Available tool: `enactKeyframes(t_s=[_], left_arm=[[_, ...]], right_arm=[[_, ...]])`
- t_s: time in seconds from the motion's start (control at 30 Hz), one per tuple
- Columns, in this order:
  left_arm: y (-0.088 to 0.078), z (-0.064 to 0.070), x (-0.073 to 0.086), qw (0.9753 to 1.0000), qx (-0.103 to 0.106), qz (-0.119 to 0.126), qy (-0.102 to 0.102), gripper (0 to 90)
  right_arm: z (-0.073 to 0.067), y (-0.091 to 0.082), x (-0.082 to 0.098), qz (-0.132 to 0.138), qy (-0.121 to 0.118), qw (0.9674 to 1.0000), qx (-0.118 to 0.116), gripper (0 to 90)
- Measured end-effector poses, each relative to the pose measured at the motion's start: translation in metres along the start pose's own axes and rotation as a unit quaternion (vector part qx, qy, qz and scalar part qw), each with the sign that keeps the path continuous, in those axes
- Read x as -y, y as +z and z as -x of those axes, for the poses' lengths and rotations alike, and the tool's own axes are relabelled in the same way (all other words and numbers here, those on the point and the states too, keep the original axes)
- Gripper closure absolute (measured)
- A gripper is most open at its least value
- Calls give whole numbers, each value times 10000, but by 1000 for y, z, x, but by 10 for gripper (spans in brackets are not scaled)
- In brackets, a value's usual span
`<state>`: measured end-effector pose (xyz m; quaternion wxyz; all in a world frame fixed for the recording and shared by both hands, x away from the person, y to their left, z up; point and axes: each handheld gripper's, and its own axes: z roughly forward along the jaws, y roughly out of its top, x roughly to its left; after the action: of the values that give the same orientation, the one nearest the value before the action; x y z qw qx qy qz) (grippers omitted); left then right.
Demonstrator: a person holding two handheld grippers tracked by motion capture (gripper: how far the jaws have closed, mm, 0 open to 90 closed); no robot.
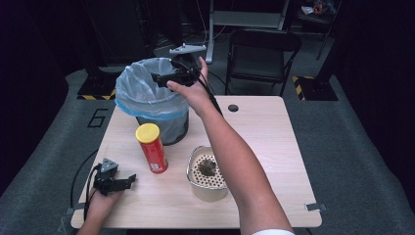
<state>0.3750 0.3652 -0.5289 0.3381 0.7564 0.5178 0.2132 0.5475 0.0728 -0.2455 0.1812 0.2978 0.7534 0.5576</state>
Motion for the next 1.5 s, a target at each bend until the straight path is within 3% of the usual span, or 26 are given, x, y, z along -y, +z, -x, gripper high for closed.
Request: enactKeyframes(t_s=[0.1,0.23,0.27,0.4,0.47,0.57,0.9,1.03,1.17,1.27,1.4,1.5], left_arm=[[-2,-2,-1,10000,-15,-29,-69,138],[-5,-3,-1,9995,54,-61,-290,142],[-9,-3,-2,9992,76,20,-380,142],[-12,-2,-4,9989,107,185,-427,144],[-15,-1,-7,9989,123,228,-403,143],[-20,2,-10,9984,238,286,-436,141],[-36,17,-24,9968,504,559,-282,117],[-38,22,-30,9952,632,676,-321,117],[-40,26,-36,9951,763,587,-225,117],[-39,29,-39,9947,828,584,-188,116],[-41,32,-44,9924,957,698,-345,116],[-42,38,-47,9915,1020,732,-328,117]], right_arm=[[-1,-9,2,24,-54,10000,-11,143],[0,-26,9,100,-154,9998,-50,149],[0,-31,10,108,-208,9997,-4,155],[2,-48,17,89,-347,9993,91,185],[4,-55,21,74,-317,9995,43,186],[7,-65,27,33,-476,9988,87,197],[22,-104,60,-37,-301,9993,230,277],[29,-120,74,-116,-336,9985,413,290],[34,-134,94,-182,-421,9965,695,297],[36,-142,110,-318,-391,9956,787,296],[40,-151,128,-243,-319,9954,867,297],[42,-156,139,-223,-278,9951,927,300]])
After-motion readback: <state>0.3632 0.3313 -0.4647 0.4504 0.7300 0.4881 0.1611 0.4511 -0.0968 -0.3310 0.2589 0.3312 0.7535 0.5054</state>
